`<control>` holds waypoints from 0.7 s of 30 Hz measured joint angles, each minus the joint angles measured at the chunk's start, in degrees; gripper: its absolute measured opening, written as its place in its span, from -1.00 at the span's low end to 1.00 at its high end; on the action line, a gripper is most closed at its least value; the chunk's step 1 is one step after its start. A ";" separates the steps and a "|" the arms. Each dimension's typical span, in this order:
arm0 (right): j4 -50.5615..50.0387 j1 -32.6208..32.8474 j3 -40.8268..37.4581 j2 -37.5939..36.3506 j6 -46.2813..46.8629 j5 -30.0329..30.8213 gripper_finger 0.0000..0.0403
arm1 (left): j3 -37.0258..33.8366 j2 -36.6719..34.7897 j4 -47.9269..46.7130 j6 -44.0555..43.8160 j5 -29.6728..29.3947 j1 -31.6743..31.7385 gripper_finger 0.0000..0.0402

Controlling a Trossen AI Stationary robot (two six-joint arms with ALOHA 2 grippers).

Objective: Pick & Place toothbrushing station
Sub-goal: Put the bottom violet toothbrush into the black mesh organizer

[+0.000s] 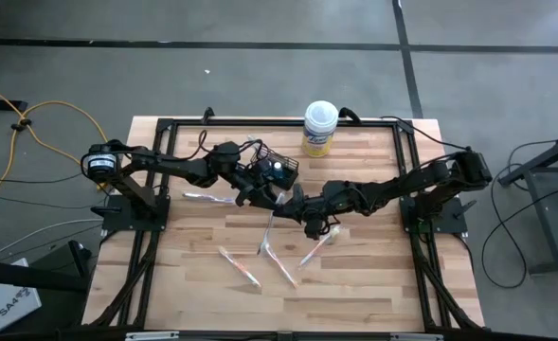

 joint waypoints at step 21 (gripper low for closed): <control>-0.14 0.22 0.00 -0.02 0.50 2.72 -0.99 | 0.00 0.00 -0.11 -0.85 0.07 0.01 -0.74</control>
